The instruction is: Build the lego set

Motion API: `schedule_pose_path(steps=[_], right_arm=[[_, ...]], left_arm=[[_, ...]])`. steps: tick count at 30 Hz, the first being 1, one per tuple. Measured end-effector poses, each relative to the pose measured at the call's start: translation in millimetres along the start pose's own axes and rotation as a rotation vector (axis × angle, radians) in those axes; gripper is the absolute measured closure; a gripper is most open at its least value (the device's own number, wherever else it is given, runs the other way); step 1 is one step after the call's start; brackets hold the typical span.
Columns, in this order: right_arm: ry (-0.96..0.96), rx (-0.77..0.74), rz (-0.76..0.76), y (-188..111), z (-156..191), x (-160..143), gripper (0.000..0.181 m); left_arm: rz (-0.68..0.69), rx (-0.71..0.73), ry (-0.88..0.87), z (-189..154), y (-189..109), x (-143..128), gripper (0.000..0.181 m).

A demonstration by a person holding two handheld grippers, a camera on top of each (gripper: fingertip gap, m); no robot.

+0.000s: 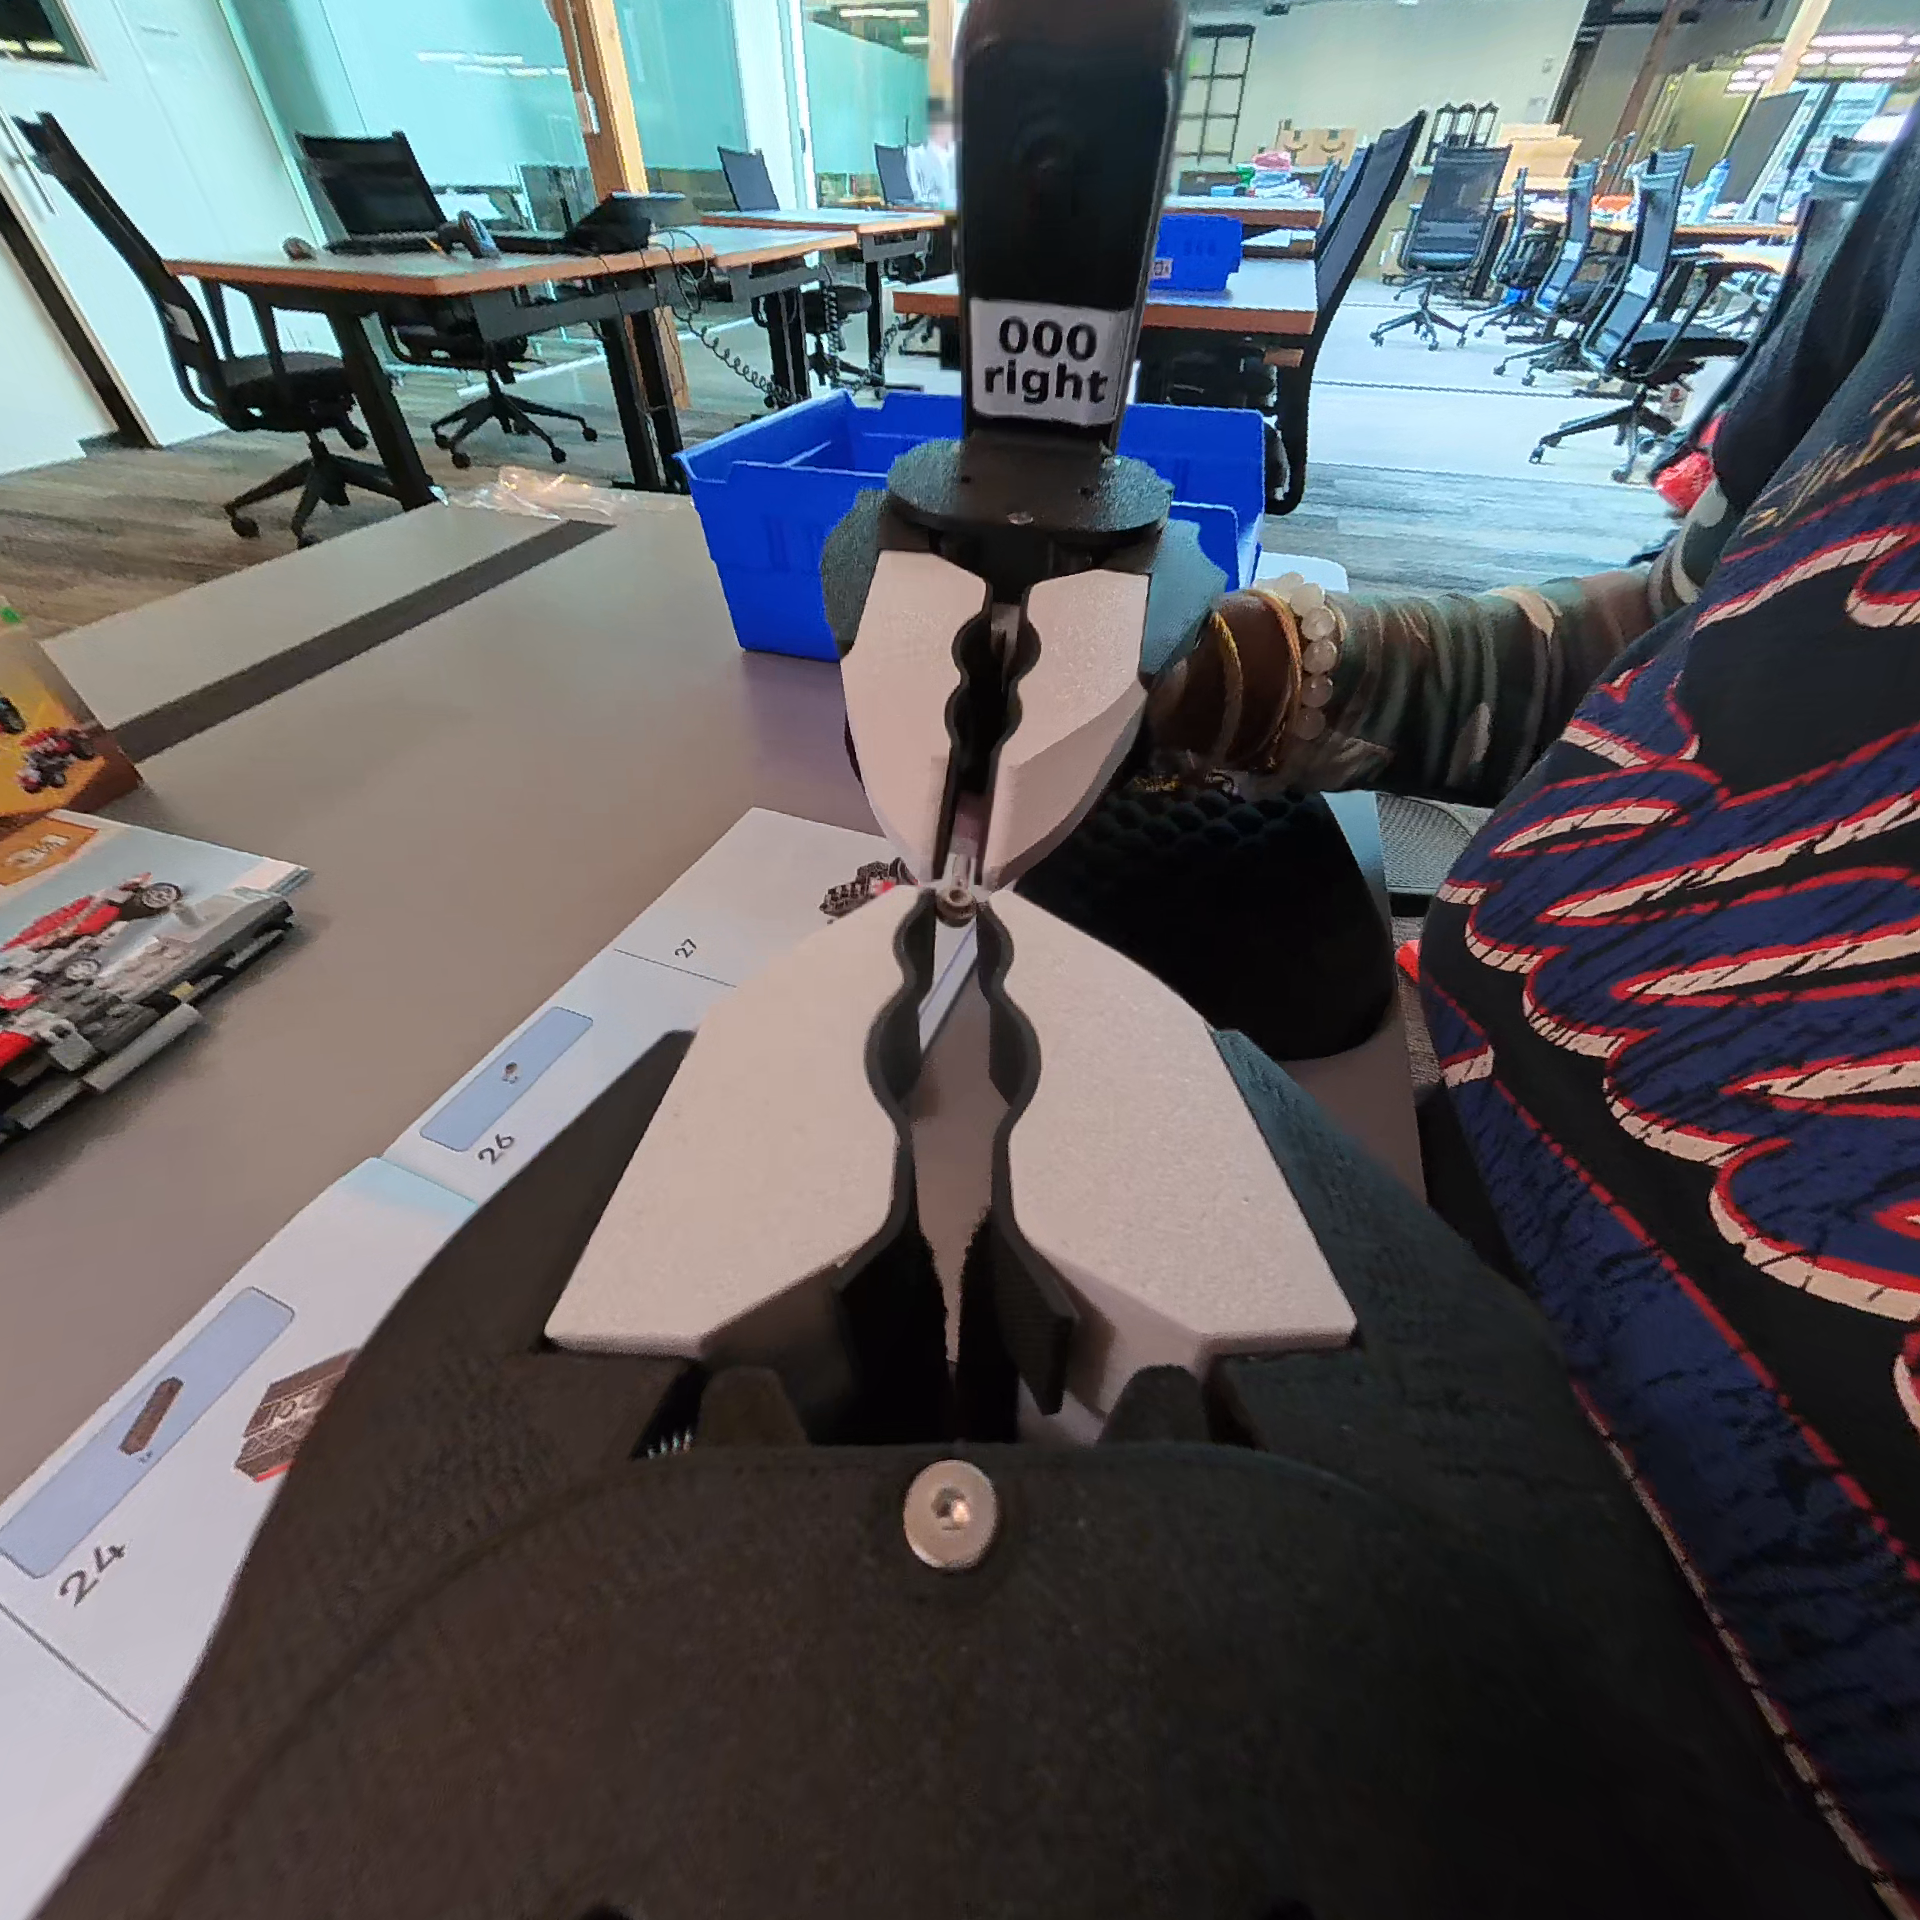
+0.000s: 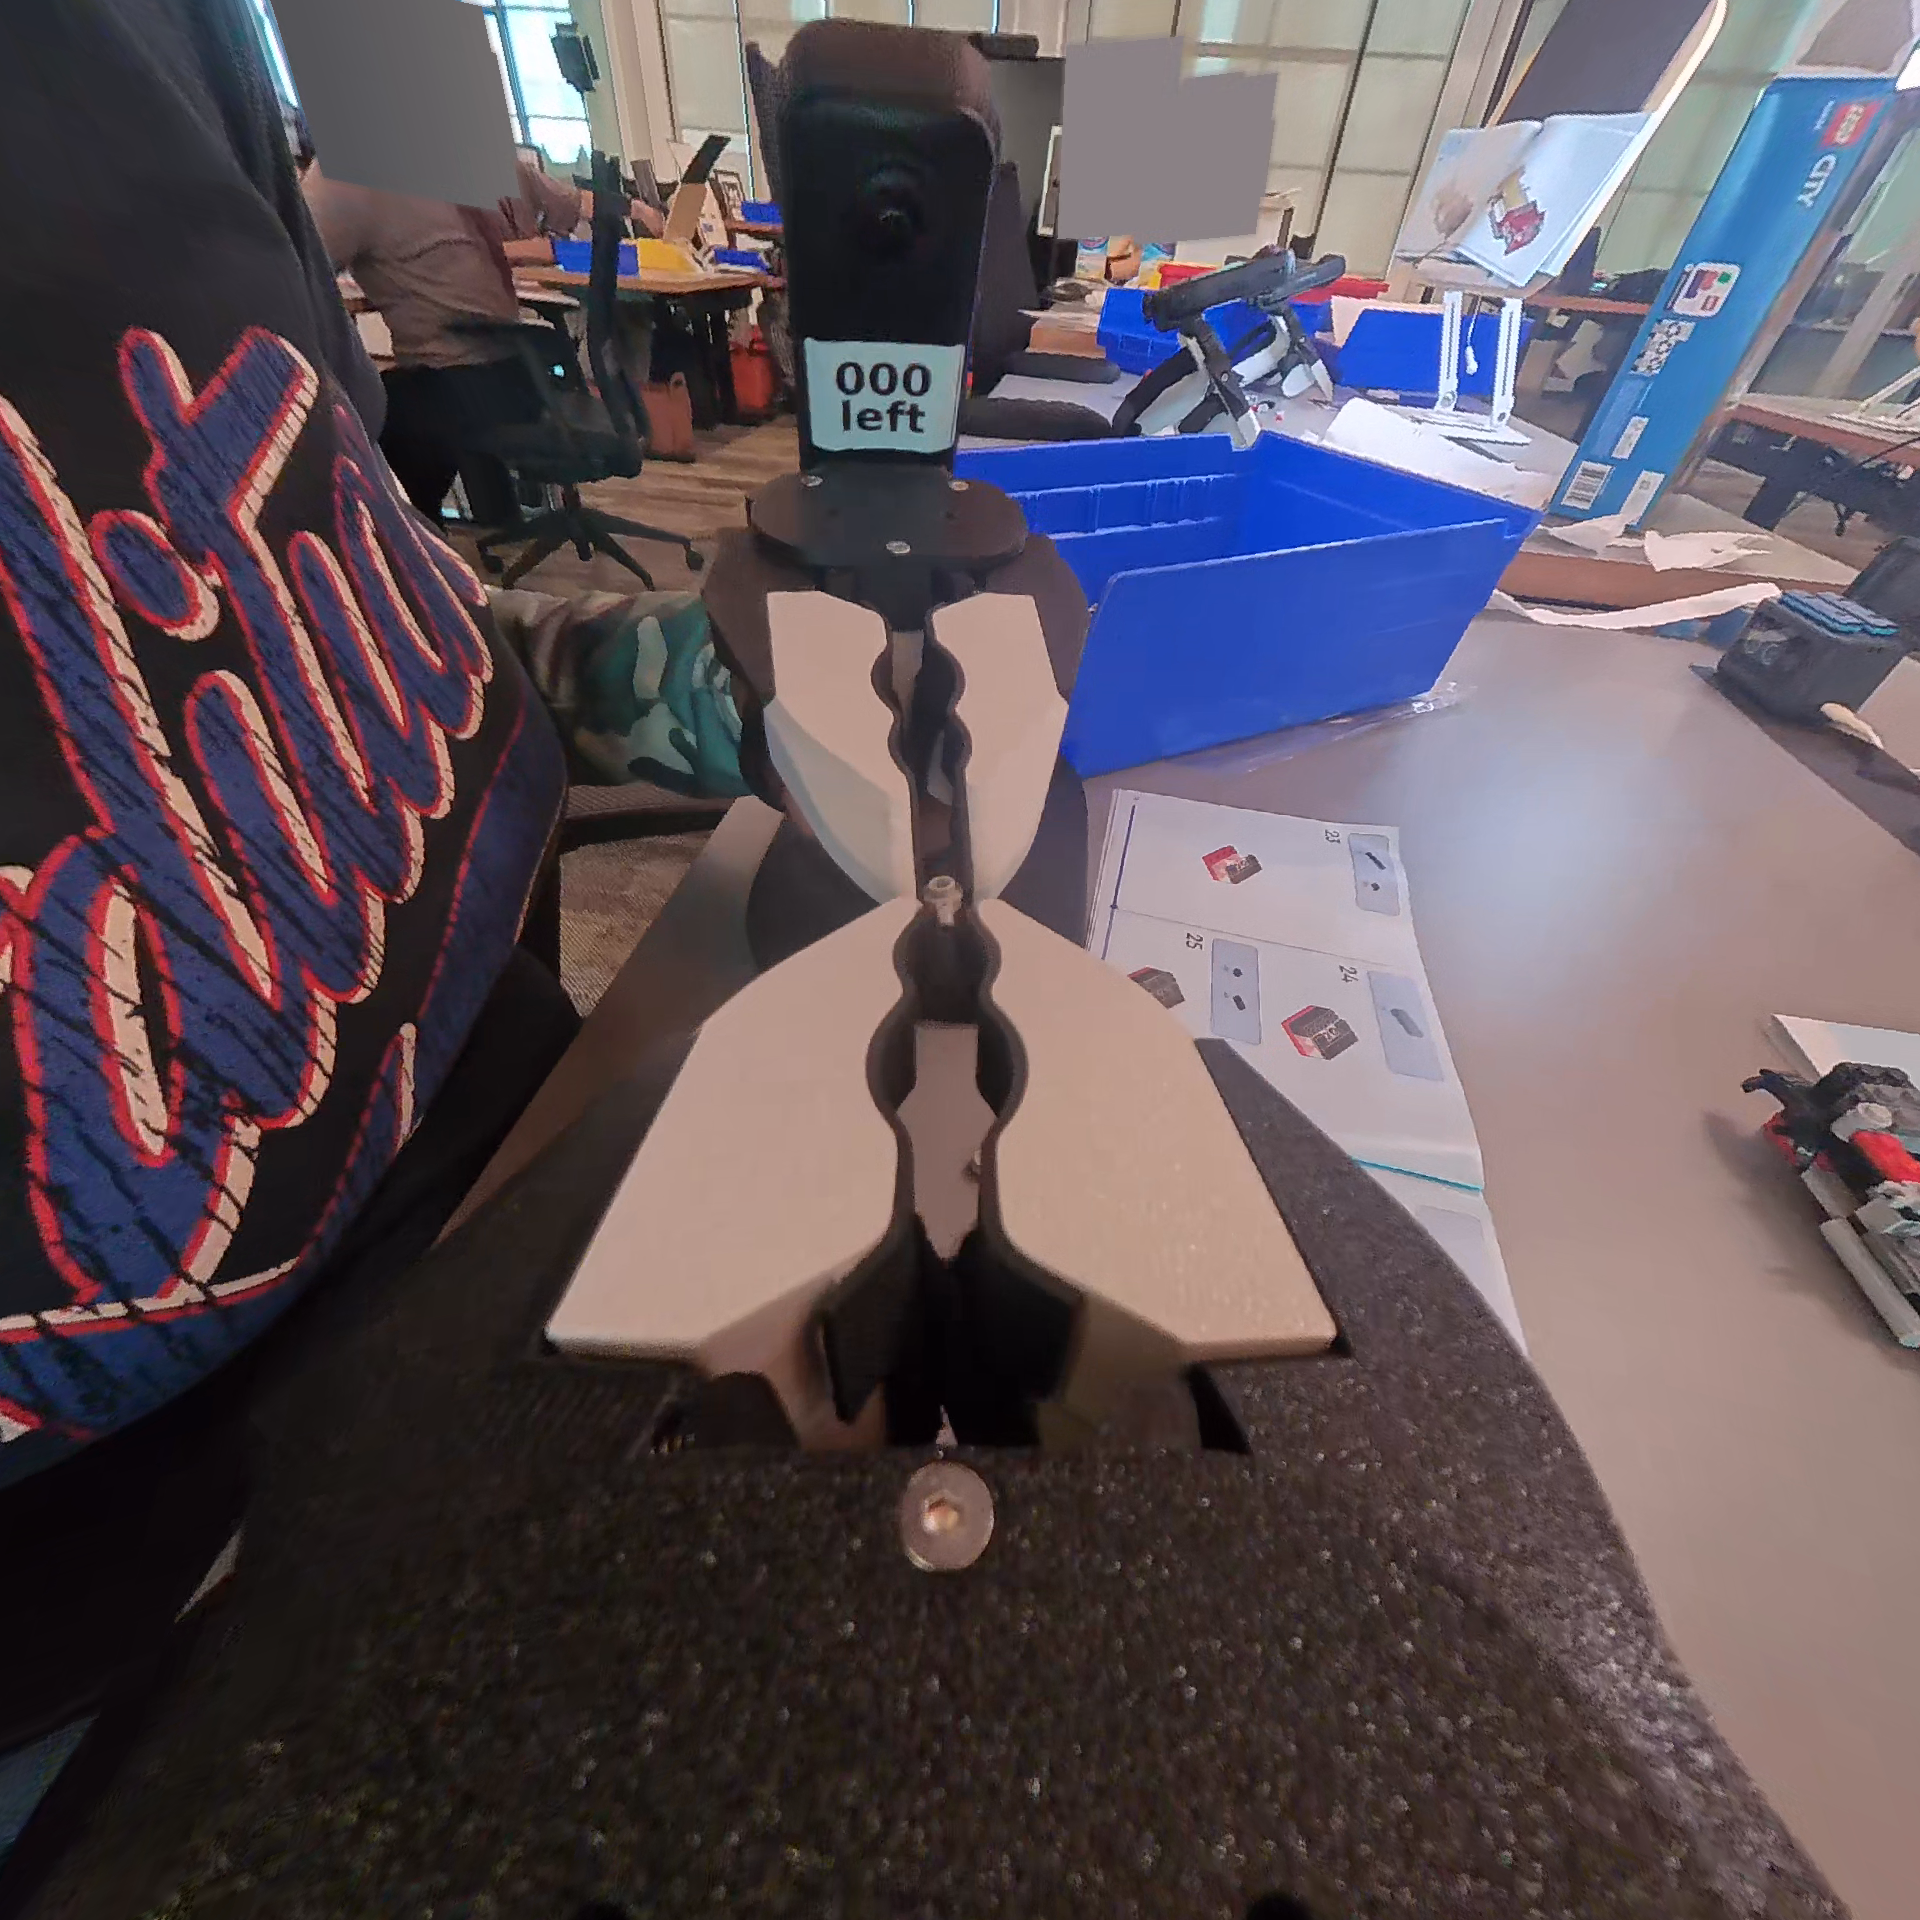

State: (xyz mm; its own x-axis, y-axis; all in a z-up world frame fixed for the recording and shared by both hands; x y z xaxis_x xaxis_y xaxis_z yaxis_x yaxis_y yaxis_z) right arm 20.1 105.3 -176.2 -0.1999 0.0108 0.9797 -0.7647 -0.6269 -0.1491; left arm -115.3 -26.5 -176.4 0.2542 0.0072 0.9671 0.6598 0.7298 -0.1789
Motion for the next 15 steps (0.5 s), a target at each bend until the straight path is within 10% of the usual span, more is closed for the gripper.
schedule_pose_path(steps=[15], right_arm=[[-0.046, 0.01, 0.084, -4.5, -2.1, -2.7, 0.178]], left_arm=[[0.029, -0.026, -0.029, 1.1, 7.4, -4.1, 0.174]])
Point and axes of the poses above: each gripper's, where its closed fingertips meet, y out along the fingers, x out of its top, z = x × y across the jaws, the point moved 10 cm from there along -y, back along the fingers, and after that the axes turned 11 degrees about y, right-handed, at the moved point
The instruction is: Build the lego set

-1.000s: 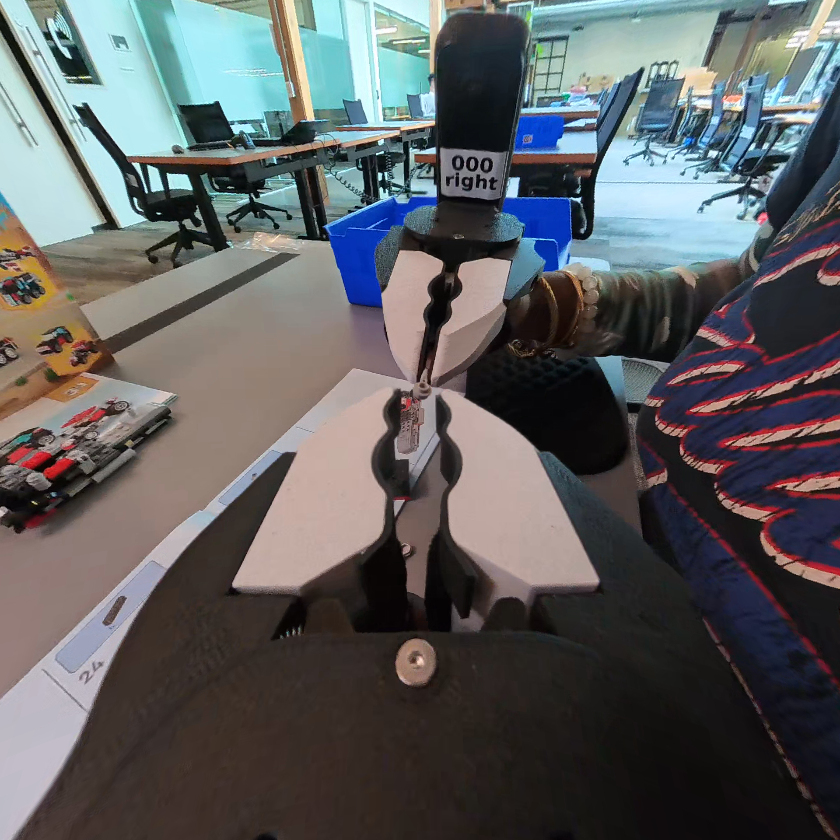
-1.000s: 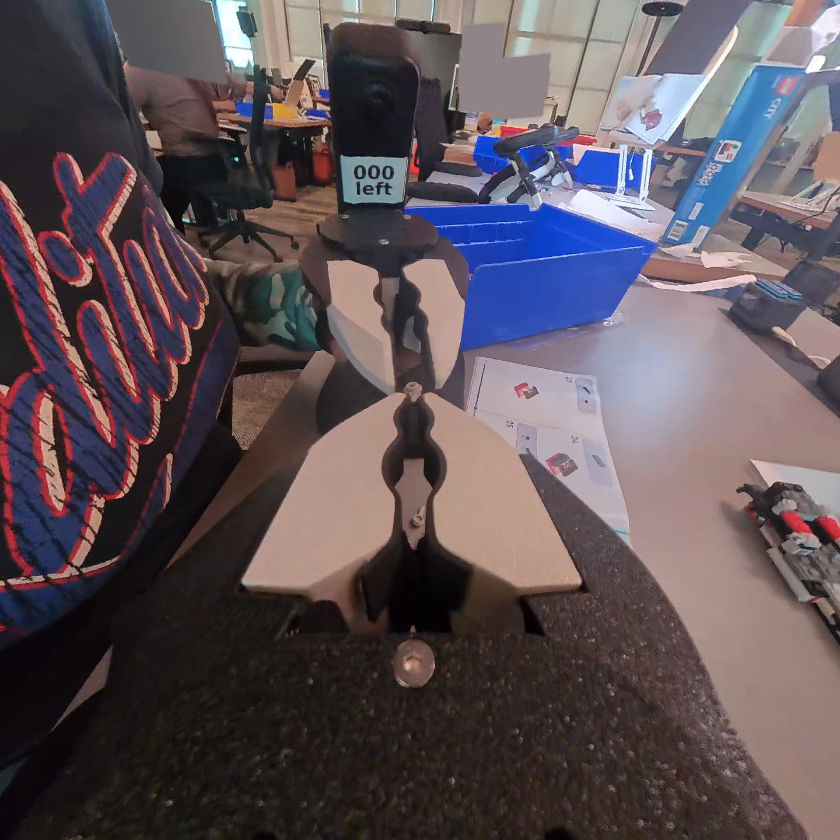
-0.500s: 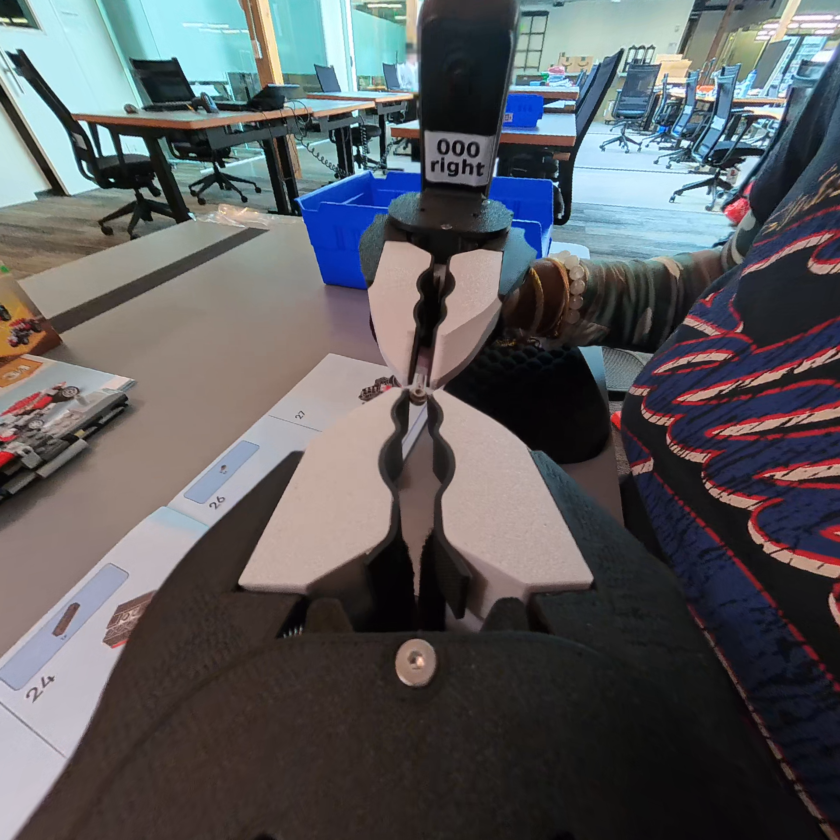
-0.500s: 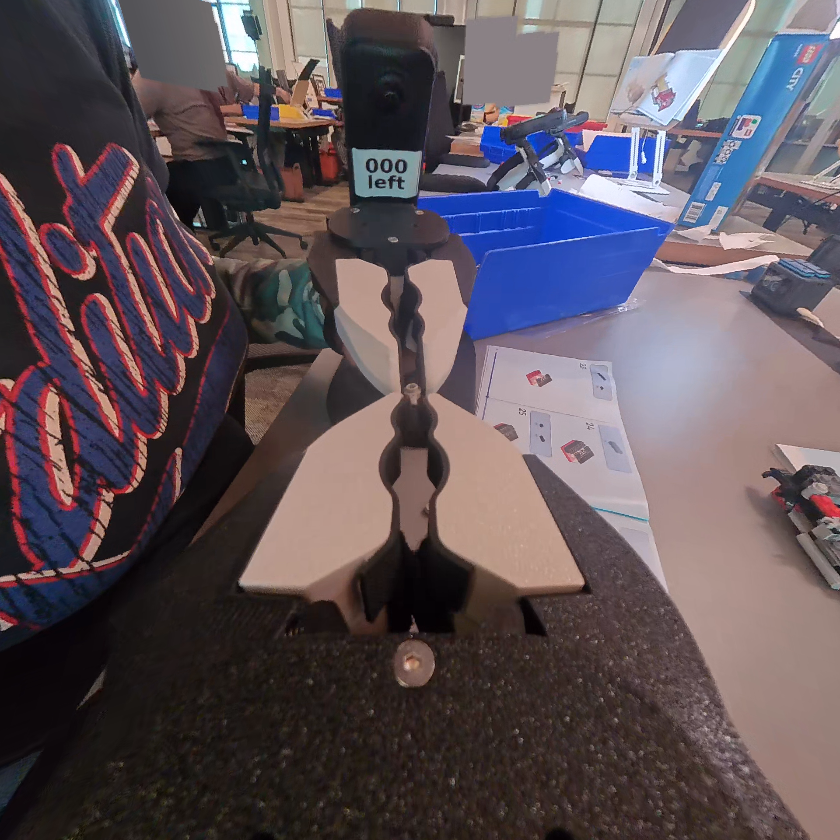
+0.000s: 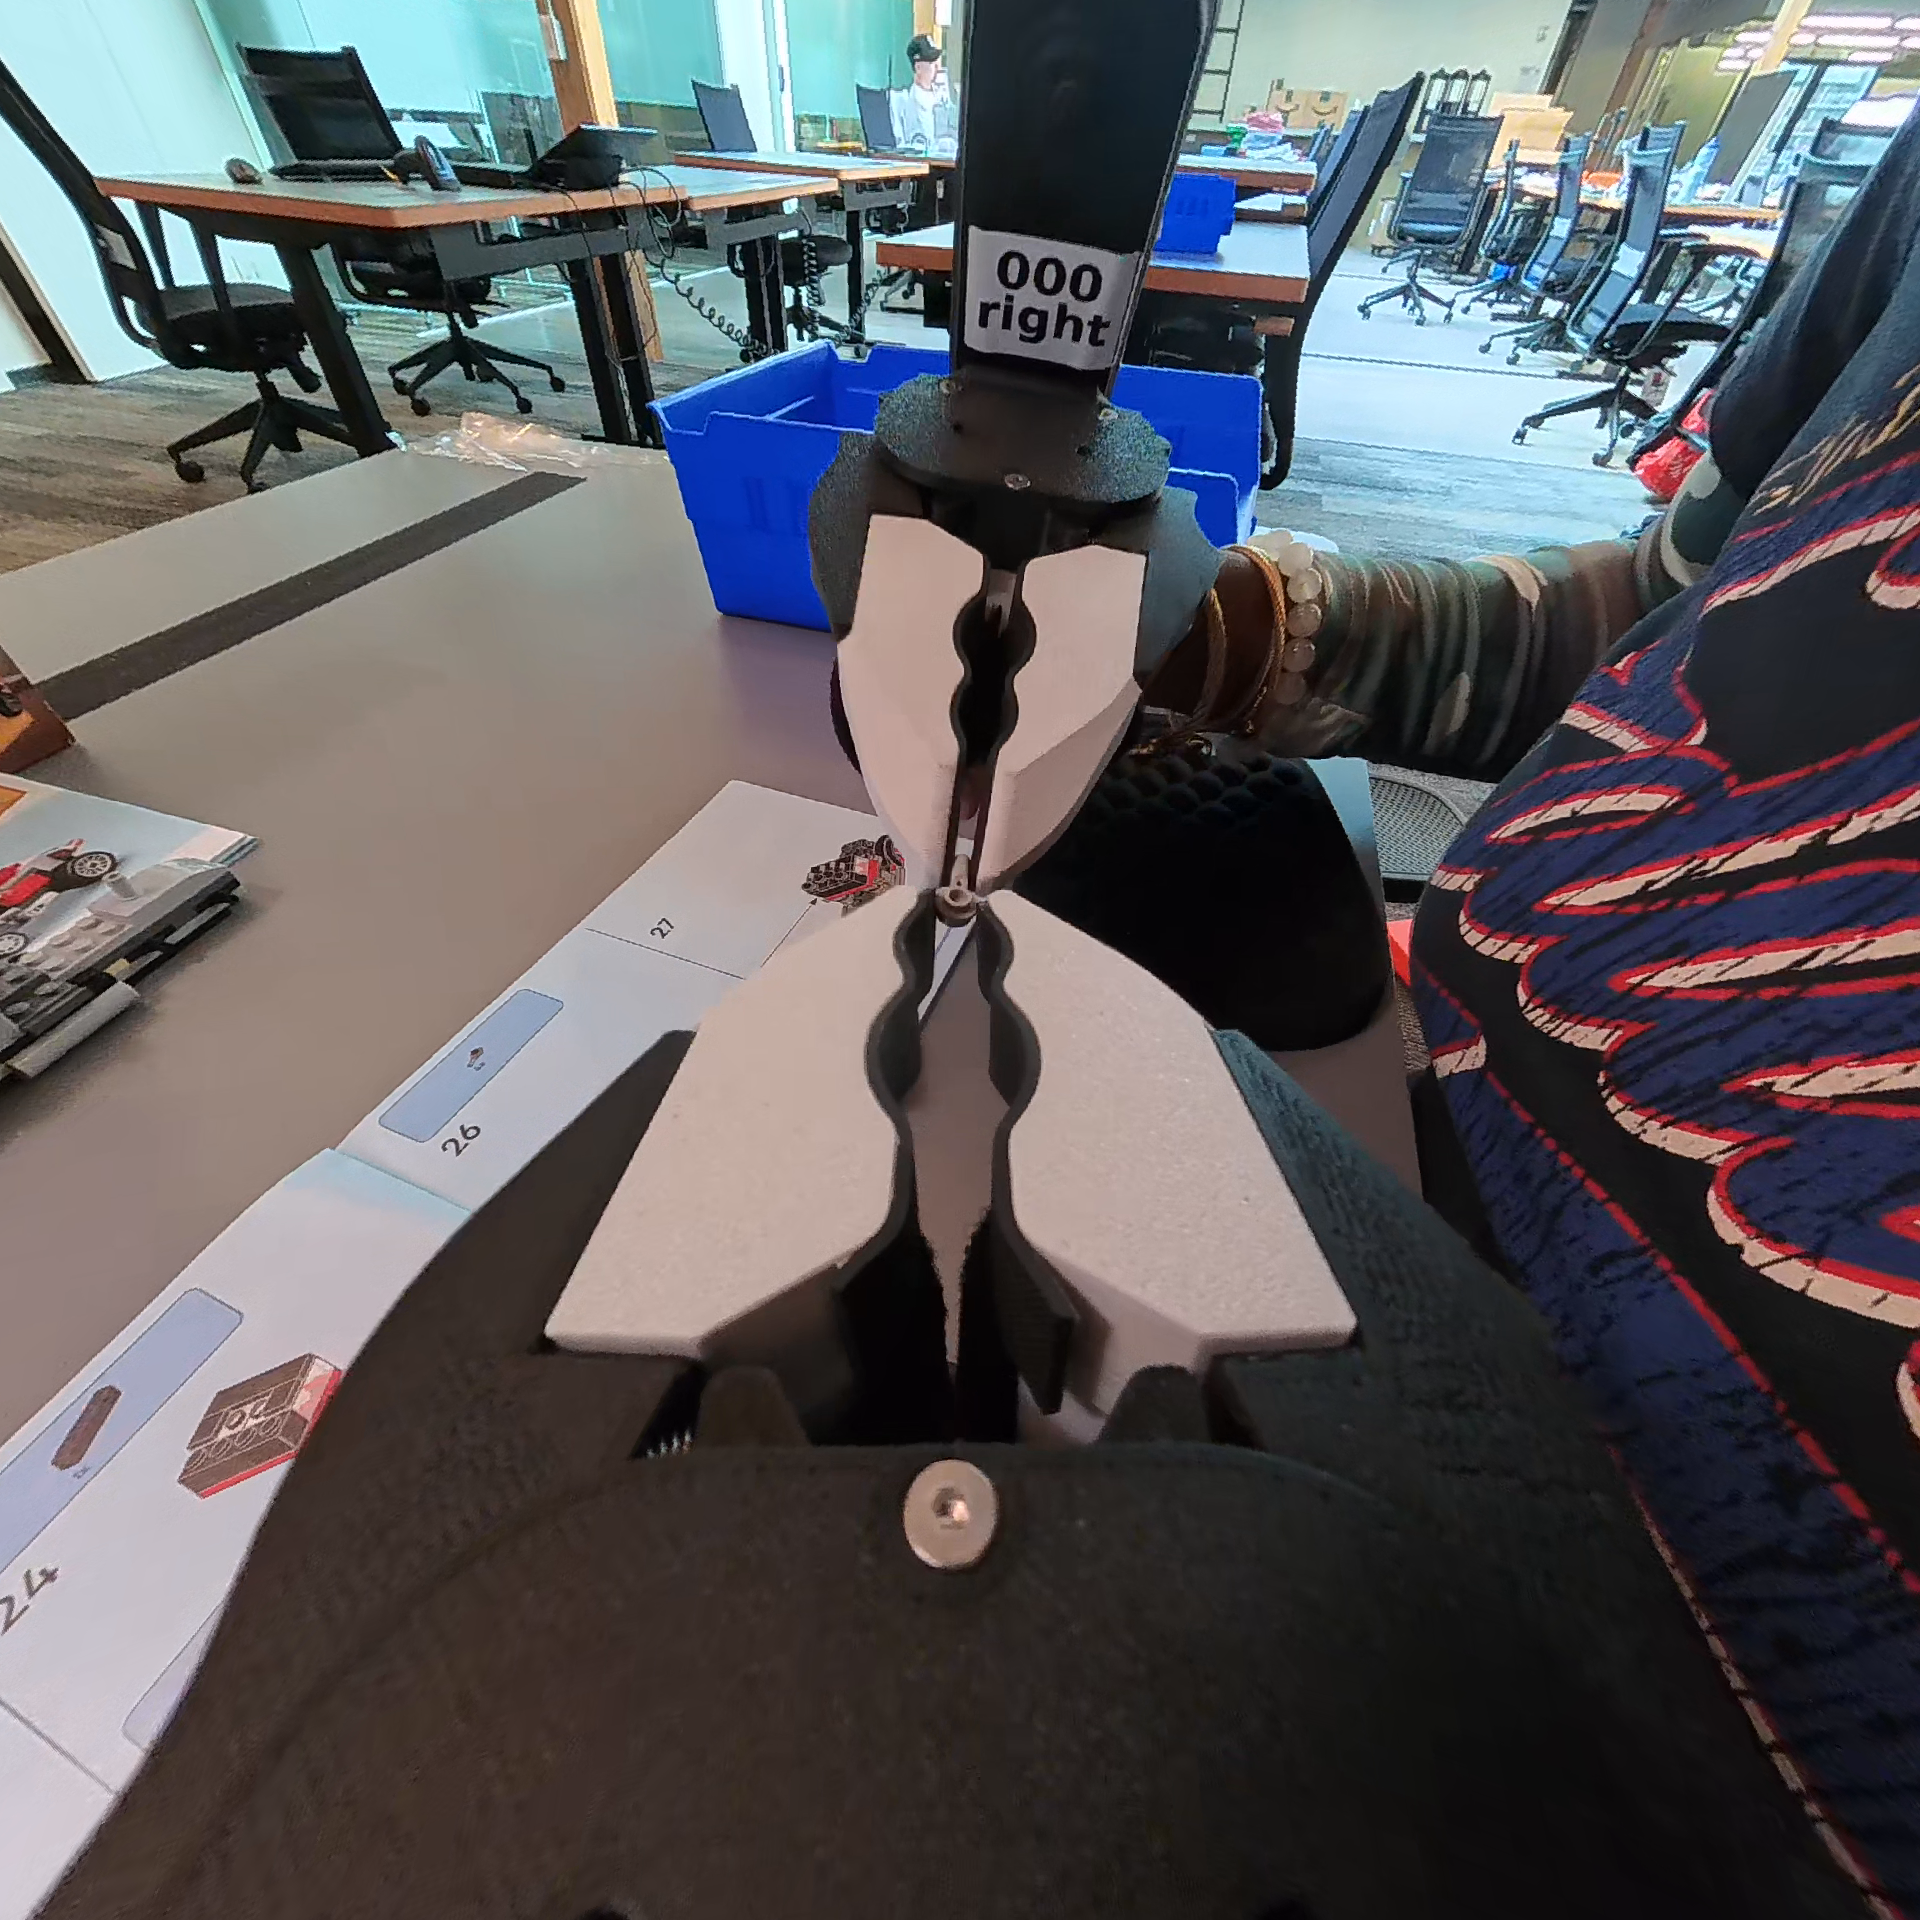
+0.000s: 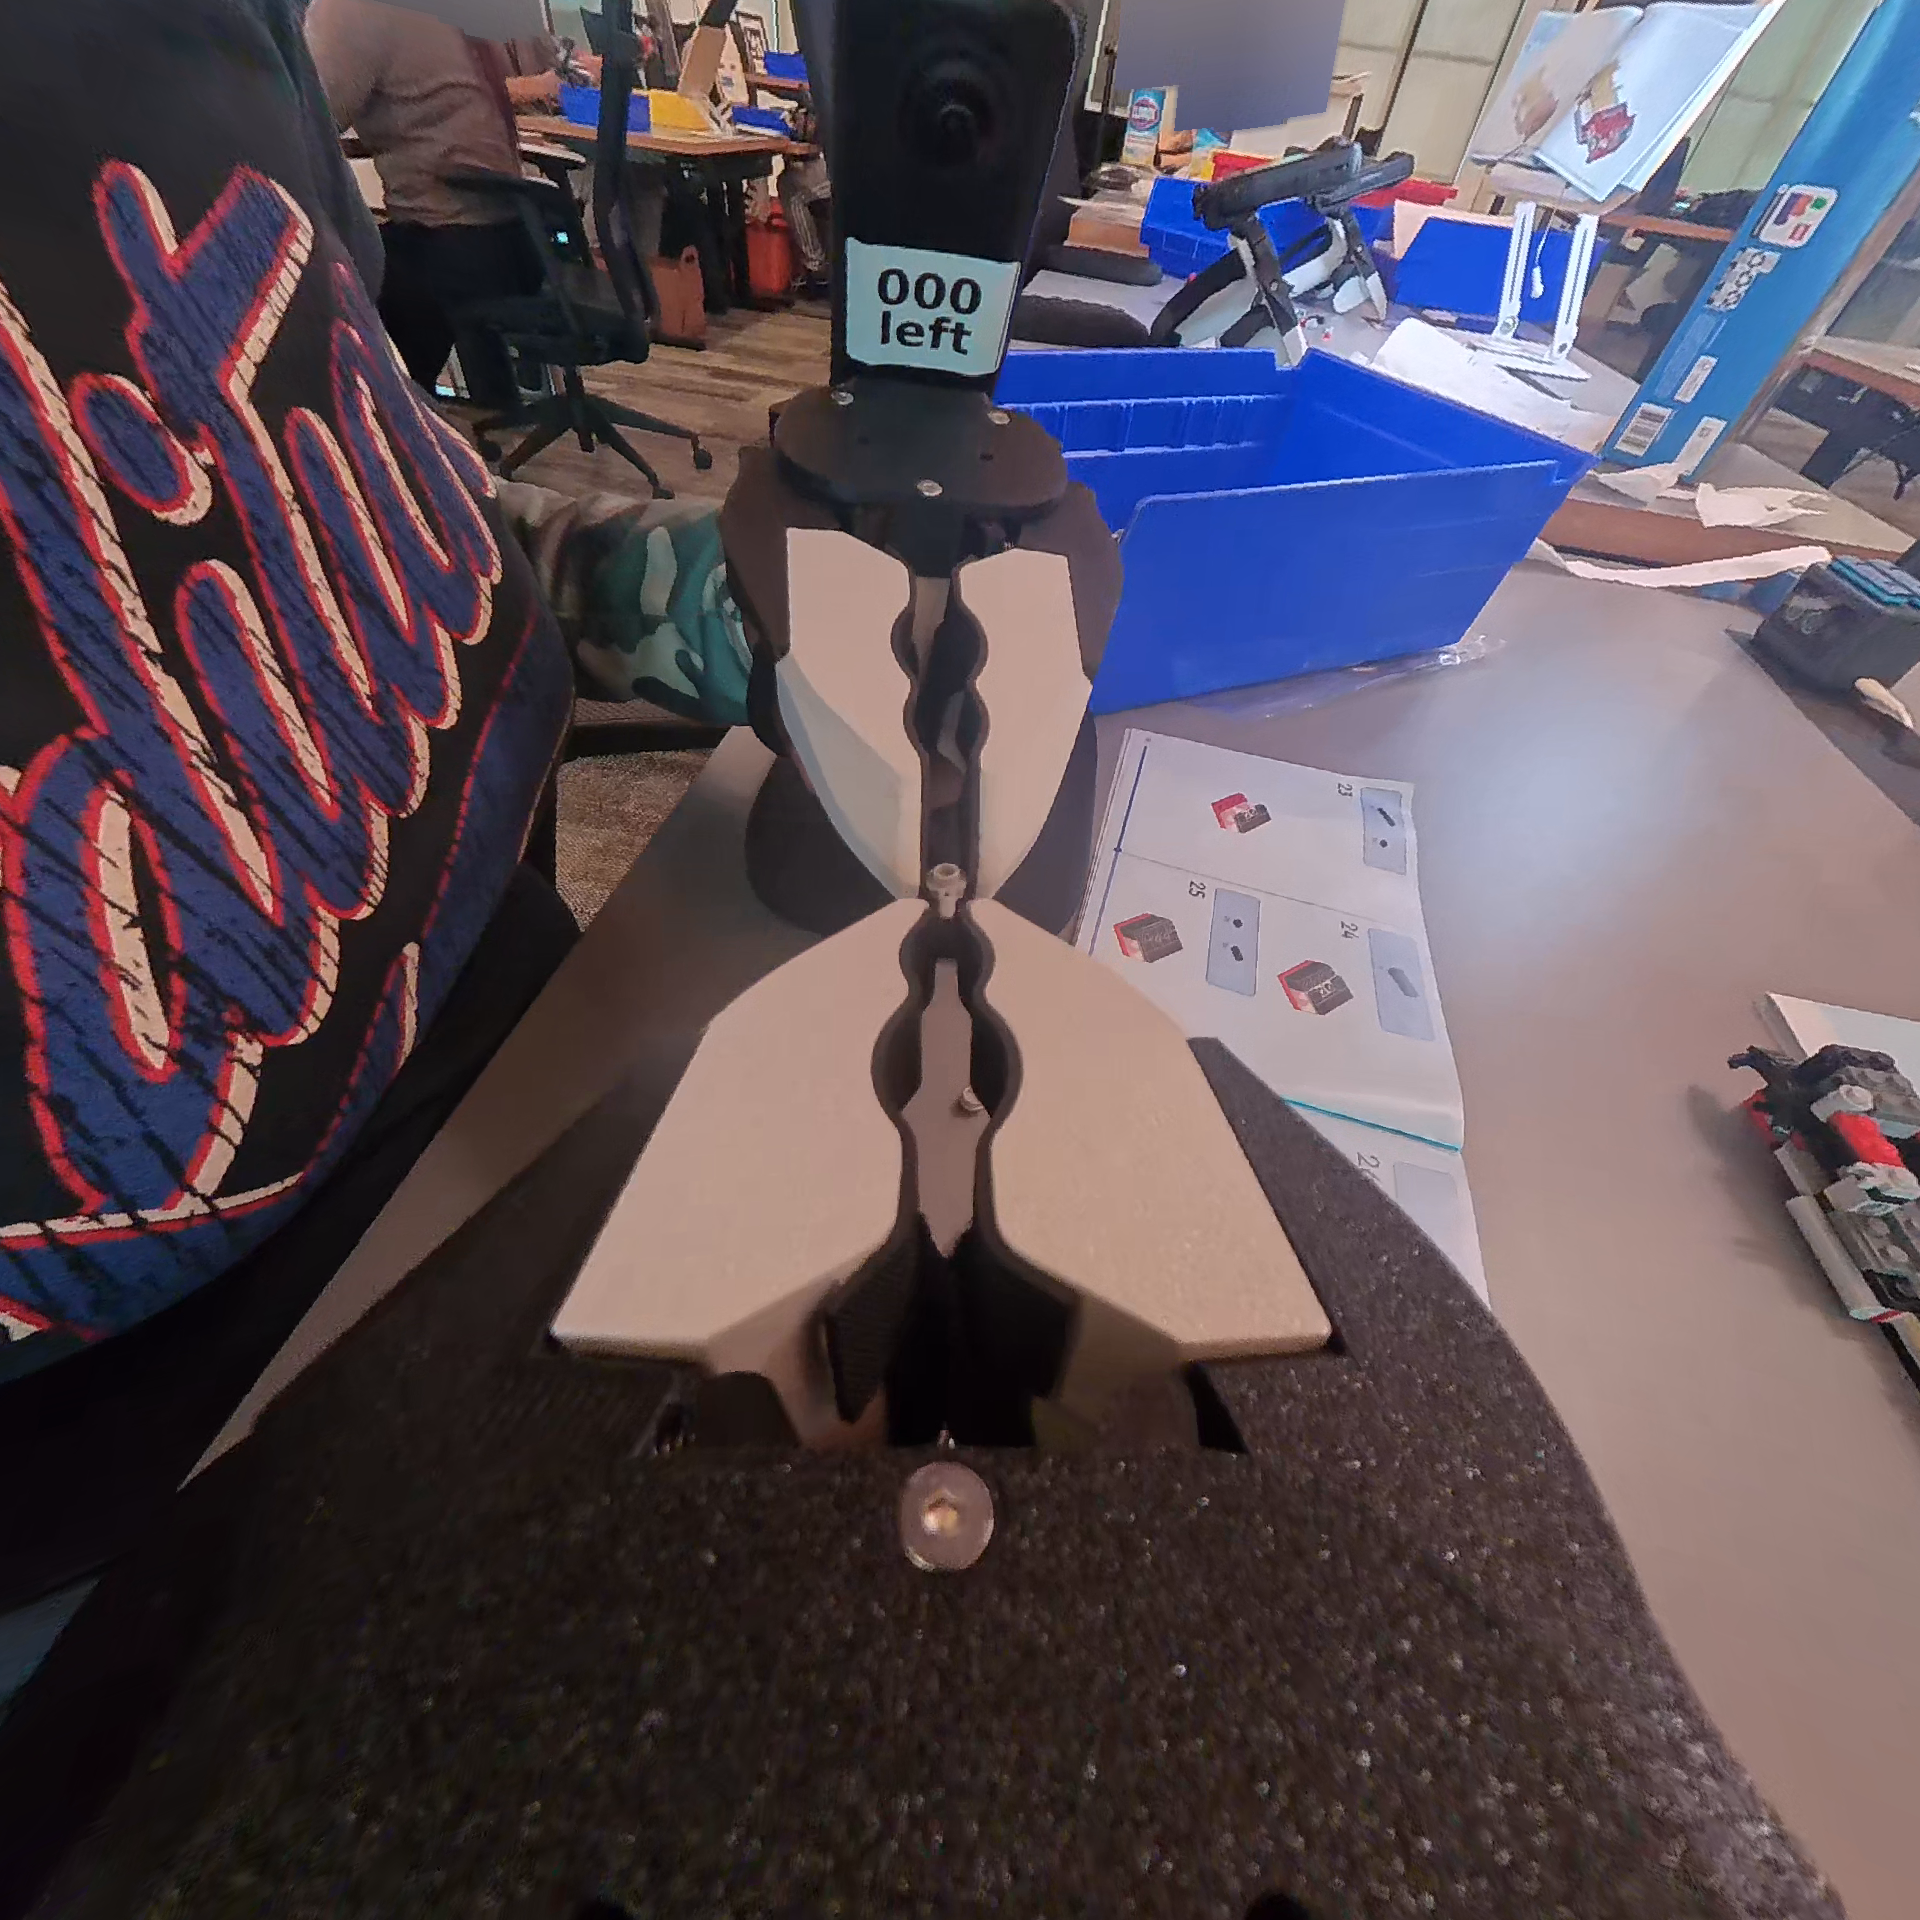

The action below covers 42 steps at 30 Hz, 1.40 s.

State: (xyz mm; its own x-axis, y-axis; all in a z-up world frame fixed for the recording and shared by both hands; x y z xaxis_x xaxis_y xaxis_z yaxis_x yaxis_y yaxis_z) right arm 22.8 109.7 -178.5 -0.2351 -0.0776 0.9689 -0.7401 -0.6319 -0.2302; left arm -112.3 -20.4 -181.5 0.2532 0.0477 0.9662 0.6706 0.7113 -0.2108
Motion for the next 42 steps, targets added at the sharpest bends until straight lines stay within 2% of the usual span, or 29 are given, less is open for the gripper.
schedule_pose_path(steps=[6, 9, 14, 21, 25, 35, 42], right_arm=[[0.014, 0.016, 0.049, -4, -5, -7, 0.178], [0.045, -0.016, 0.14, -13, -20, -22, 0.178], [0.048, 0.009, 0.285, -11, -37, -35, 0.179], [0.047, 0.02, 0.368, 0, -41, -43, 0.179], [0.064, 0.016, 0.36, -1, -42, -44, 0.179], [0.086, 0.026, 0.359, -3, -44, -47, 0.178], [0.098, 0.036, 0.351, -3, -46, -48, 0.178]], left_arm=[[0.049, 0.001, -0.017, 0, 6, -4, 0.173], [0.118, 0.069, -0.021, 2, 8, -10, 0.166], [0.155, 0.13, -0.034, 5, 9, -10, 0.179], [0.32, 0.073, -0.05, 9, 20, -16, 0.181], [0.375, 0.015, -0.053, 11, 29, -19, 0.181], [0.457, -0.023, -0.002, 17, 41, -22, 0.181], [0.455, -0.022, 0.02, 22, 49, -21, 0.181]])
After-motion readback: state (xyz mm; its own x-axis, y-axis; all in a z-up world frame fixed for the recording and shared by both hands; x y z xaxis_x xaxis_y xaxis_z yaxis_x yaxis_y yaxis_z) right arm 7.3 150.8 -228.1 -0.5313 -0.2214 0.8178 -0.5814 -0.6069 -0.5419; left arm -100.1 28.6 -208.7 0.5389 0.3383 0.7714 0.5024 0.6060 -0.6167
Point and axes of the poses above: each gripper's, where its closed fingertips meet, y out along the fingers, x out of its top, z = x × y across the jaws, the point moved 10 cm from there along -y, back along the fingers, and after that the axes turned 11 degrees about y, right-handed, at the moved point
